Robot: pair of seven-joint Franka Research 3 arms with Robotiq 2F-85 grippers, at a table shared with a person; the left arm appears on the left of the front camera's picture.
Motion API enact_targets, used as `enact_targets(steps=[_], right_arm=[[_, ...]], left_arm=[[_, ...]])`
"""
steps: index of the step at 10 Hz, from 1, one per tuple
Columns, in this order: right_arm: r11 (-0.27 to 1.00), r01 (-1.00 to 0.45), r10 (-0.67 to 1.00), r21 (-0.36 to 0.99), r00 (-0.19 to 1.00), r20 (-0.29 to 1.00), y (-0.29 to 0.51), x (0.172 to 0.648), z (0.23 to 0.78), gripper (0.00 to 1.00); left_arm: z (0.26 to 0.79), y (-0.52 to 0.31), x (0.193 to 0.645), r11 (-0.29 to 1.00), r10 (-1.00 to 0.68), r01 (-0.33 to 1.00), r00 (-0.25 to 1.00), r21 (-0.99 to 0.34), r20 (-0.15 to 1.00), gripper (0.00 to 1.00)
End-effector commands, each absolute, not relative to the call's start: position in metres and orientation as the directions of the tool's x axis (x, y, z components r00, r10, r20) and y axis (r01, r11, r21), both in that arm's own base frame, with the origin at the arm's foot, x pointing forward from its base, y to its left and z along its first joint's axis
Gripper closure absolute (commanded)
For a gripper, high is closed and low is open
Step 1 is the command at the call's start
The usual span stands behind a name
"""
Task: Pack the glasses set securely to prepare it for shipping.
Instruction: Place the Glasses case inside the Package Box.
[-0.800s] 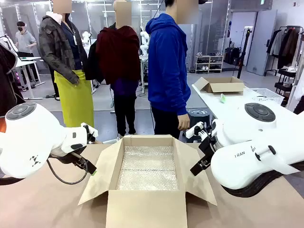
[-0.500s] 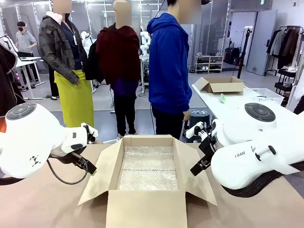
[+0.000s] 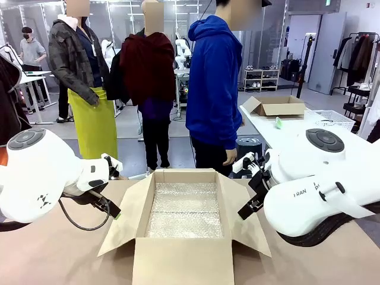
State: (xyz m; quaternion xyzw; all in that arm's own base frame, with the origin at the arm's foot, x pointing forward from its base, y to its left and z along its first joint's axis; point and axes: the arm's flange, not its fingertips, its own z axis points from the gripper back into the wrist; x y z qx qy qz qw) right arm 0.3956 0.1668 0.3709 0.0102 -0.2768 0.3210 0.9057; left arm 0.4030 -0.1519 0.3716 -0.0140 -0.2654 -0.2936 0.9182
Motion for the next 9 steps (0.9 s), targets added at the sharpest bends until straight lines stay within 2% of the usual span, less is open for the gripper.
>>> enact_targets(steps=[1, 2, 3, 5, 6, 8, 9], right_arm=[[0.794, -0.587, 0.576, -0.159, 0.641, 0.508, 0.167, 0.396, 0.371, 0.0], [0.808, -0.564, 0.565, -0.17, 0.661, 0.493, 0.162, 0.391, 0.387, 0.0], [0.838, -0.535, 0.519, -0.113, 0.713, 0.471, 0.153, 0.388, 0.405, 0.0], [0.896, -0.44, 0.422, -0.062, 0.799, 0.428, 0.119, 0.386, 0.442, 0.0], [0.928, -0.369, 0.358, -0.051, 0.845, 0.397, 0.1, 0.389, 0.452, 0.0], [0.976, -0.216, 0.202, -0.013, 0.887, 0.415, 0.059, 0.396, 0.469, 0.0], [0.986, -0.167, 0.146, 0.017, 0.904, 0.403, 0.043, 0.402, 0.472, 0.0]], left_arm=[[0.372, -0.152, 0.403, 0.827, -0.532, 0.547, 0.687, 0.13, 0.496, 0.0], [0.393, -0.149, 0.394, 0.802, -0.565, 0.579, 0.656, 0.147, 0.499, 0.0], [0.411, -0.143, 0.385, 0.789, -0.586, 0.596, 0.656, 0.151, 0.475, 0.0], [0.448, -0.127, 0.361, 0.721, -0.639, 0.689, 0.622, 0.071, 0.453, 0.0], [0.459, -0.119, 0.35, 0.71, -0.671, 0.692, 0.606, 0.134, 0.427, 0.0], [0.476, -0.102, 0.333, 0.703, -0.683, 0.698, 0.611, 0.136, 0.4, 0.0], [0.483, -0.094, 0.324, 0.666, -0.696, 0.739, 0.566, 0.103, 0.441, 0.0]])
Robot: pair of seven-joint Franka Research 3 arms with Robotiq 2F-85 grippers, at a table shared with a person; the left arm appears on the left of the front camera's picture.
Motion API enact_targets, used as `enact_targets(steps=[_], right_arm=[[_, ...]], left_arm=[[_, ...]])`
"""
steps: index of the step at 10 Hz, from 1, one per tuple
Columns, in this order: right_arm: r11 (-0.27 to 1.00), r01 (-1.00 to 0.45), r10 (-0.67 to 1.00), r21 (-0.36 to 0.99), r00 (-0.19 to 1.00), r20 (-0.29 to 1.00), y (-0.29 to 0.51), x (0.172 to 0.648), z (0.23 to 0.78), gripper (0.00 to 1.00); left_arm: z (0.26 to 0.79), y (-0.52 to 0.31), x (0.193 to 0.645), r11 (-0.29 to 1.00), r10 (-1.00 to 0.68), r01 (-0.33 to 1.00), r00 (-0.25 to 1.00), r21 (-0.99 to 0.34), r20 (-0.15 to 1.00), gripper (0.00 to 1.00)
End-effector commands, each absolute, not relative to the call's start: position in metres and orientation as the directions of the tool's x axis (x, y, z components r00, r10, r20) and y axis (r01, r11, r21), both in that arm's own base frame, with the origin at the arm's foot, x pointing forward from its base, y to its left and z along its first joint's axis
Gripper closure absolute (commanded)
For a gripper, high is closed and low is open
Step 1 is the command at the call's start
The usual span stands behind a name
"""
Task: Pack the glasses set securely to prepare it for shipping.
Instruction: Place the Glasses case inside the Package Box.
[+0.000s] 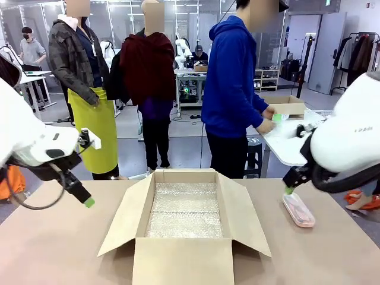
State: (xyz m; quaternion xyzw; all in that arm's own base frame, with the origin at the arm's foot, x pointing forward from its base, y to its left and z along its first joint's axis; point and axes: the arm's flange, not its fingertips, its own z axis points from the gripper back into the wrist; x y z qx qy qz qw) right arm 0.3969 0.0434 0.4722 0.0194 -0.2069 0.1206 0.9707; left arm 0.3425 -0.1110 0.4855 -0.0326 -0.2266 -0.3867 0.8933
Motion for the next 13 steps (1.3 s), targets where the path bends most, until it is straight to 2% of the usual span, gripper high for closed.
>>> enact_targets(steps=[1, 3, 4, 5, 8, 9, 11, 13], right_arm=[[0.992, -0.122, 0.094, 0.044, 0.913, 0.397, 0.031, 0.409, 0.473, 0.0], [0.994, -0.077, 0.043, 0.071, 0.918, 0.395, 0.018, 0.422, 0.469, 0.0], [0.991, -0.098, 0.049, 0.091, 0.898, 0.437, 0.021, 0.421, 0.471, 0.0], [0.993, -0.11, 0.084, 0.044, 0.916, 0.392, 0.011, 0.413, 0.472, 0.0], [0.993, -0.101, 0.069, 0.061, 0.915, 0.397, 0.013, 0.417, 0.469, 0.0], [0.987, -0.079, 0.029, 0.137, 0.941, 0.338, 0.003, 0.436, 0.466, 0.0], [0.988, 0.02, -0.056, 0.151, 0.97, 0.238, -0.003, 0.469, 0.445, 0.0], [0.978, 0.049, -0.091, 0.203, 0.975, 0.202, -0.011, 0.502, 0.426, 0.0]], left_arm=[[0.489, -0.087, 0.316, 0.643, -0.692, 0.761, 0.529, 0.088, 0.491, 0.0], [0.494, -0.08, 0.309, 0.651, -0.669, 0.753, 0.515, 0.089, 0.536, 0.0], [0.494, -0.079, 0.311, 0.664, -0.642, 0.744, 0.52, 0.071, 0.564, 0.0], [0.515, -0.087, 0.331, 0.663, -0.678, 0.74, 0.529, 0.113, 0.511, 0.0], [0.515, -0.087, 0.331, 0.663, -0.678, 0.74, 0.529, 0.113, 0.511, 0.0], [0.515, -0.087, 0.331, 0.663, -0.678, 0.74, 0.529, 0.113, 0.511, 0.0], [0.515, -0.087, 0.331, 0.663, -0.678, 0.74, 0.529, 0.113, 0.511, 0.0], [0.515, -0.087, 0.331, 0.663, -0.678, 0.74, 0.529, 0.113, 0.511, 0.0]])
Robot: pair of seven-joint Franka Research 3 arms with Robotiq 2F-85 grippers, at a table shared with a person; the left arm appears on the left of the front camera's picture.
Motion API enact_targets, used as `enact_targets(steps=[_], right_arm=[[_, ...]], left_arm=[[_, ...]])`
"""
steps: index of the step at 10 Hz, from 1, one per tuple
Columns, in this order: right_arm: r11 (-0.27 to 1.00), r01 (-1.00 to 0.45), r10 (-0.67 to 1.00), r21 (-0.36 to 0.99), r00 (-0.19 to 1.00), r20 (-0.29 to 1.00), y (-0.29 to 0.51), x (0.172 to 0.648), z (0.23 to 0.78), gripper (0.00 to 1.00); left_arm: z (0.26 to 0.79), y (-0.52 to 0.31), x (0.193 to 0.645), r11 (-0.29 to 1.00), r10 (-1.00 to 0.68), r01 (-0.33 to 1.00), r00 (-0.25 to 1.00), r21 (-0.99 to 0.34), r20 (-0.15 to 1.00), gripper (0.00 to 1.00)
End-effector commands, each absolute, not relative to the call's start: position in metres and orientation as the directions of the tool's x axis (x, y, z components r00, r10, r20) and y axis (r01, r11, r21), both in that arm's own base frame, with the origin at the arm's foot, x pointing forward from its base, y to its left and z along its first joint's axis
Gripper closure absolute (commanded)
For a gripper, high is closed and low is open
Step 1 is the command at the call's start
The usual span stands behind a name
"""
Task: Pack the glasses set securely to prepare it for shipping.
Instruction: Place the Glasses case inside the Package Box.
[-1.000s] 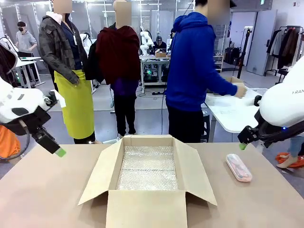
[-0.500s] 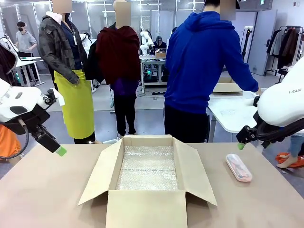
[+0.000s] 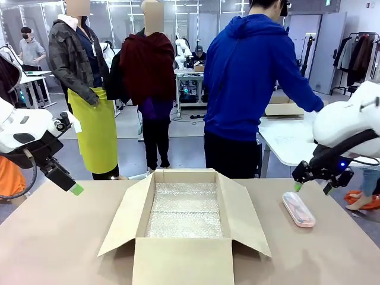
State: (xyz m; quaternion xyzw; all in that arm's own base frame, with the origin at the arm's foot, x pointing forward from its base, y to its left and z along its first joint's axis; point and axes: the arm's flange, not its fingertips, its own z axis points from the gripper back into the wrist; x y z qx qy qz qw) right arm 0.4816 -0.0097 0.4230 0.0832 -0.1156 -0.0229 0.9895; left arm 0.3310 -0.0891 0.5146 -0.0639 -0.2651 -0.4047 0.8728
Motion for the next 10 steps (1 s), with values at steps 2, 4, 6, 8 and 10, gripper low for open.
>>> enact_targets(steps=[2, 4, 6, 8, 10], right_arm=[[0.981, 0.085, -0.114, 0.175, 0.98, 0.162, -0.01, 0.522, 0.414, 0.0], [0.978, 0.111, -0.132, 0.174, 0.984, 0.119, -0.013, 0.543, 0.399, 0.0], [0.979, 0.113, -0.129, 0.167, 0.988, 0.086, -0.011, 0.556, 0.381, 0.0], [0.98, 0.123, -0.13, 0.157, 0.991, 0.036, -0.01, 0.561, 0.366, 0.0], [0.981, 0.125, -0.128, 0.15, 0.992, 0.01, -0.01, 0.567, 0.354, 0.0]], left_arm=[[0.515, -0.087, 0.331, 0.663, -0.678, 0.74, 0.529, 0.113, 0.511, 0.0], [0.515, -0.087, 0.331, 0.663, -0.678, 0.74, 0.529, 0.113, 0.511, 0.0], [0.515, -0.087, 0.331, 0.663, -0.678, 0.74, 0.529, 0.113, 0.511, 0.0], [0.515, -0.087, 0.331, 0.663, -0.678, 0.74, 0.529, 0.113, 0.511, 0.0], [0.515, -0.087, 0.331, 0.663, -0.678, 0.74, 0.529, 0.113, 0.511, 0.0]])
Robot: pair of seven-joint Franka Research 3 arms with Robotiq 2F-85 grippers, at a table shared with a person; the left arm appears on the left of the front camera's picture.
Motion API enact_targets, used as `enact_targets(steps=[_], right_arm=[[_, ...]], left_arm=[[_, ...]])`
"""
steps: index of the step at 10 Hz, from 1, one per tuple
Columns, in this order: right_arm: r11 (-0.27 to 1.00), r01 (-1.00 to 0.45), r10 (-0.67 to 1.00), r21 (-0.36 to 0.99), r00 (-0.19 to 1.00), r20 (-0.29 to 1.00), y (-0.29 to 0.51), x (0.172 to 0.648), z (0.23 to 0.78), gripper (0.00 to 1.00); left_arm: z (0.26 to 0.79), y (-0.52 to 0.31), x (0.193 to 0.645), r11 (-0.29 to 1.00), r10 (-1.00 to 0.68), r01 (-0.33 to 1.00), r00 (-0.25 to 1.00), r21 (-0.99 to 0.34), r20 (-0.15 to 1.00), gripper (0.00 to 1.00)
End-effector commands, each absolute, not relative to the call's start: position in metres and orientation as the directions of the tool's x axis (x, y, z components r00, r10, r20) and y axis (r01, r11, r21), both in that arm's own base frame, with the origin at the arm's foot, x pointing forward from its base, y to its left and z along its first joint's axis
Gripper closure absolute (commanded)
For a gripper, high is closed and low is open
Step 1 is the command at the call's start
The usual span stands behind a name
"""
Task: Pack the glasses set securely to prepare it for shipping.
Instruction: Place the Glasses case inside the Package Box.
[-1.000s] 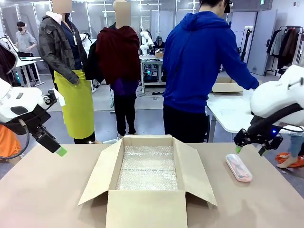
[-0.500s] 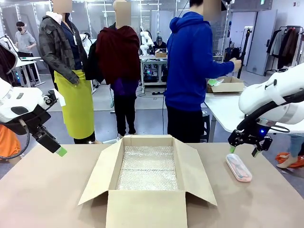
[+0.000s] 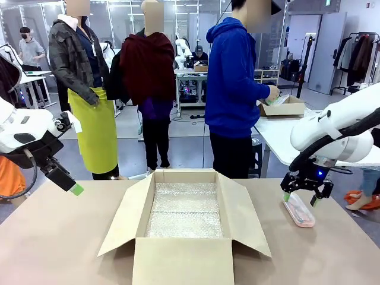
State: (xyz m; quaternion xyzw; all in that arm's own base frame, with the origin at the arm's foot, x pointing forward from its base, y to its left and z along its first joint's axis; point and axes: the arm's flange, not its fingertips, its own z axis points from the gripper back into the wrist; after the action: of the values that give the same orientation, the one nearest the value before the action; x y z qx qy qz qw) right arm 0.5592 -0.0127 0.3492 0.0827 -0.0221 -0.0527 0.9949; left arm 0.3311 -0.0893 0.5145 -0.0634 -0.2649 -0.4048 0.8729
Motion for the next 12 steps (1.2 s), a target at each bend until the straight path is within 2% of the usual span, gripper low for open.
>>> enact_targets(steps=[1, 6, 8, 12], right_arm=[[0.983, 0.125, -0.126, 0.134, 0.992, 0.003, -0.007, 0.571, 0.348, 0.0], [0.987, 0.135, -0.131, 0.083, 0.99, -0.052, 0.001, 0.579, 0.326, 0.02], [0.988, 0.14, -0.136, 0.071, 0.989, -0.062, 0.002, 0.581, 0.321, 0.13], [0.988, 0.147, -0.144, 0.037, 0.987, -0.076, 0.002, 0.582, 0.318, 0.47]], left_arm=[[0.515, -0.087, 0.331, 0.663, -0.678, 0.74, 0.529, 0.113, 0.511, 0.0], [0.515, -0.087, 0.331, 0.663, -0.678, 0.74, 0.529, 0.113, 0.511, 0.0], [0.515, -0.087, 0.331, 0.663, -0.678, 0.74, 0.529, 0.113, 0.511, 0.0], [0.515, -0.087, 0.331, 0.663, -0.678, 0.74, 0.529, 0.113, 0.511, 0.0]])
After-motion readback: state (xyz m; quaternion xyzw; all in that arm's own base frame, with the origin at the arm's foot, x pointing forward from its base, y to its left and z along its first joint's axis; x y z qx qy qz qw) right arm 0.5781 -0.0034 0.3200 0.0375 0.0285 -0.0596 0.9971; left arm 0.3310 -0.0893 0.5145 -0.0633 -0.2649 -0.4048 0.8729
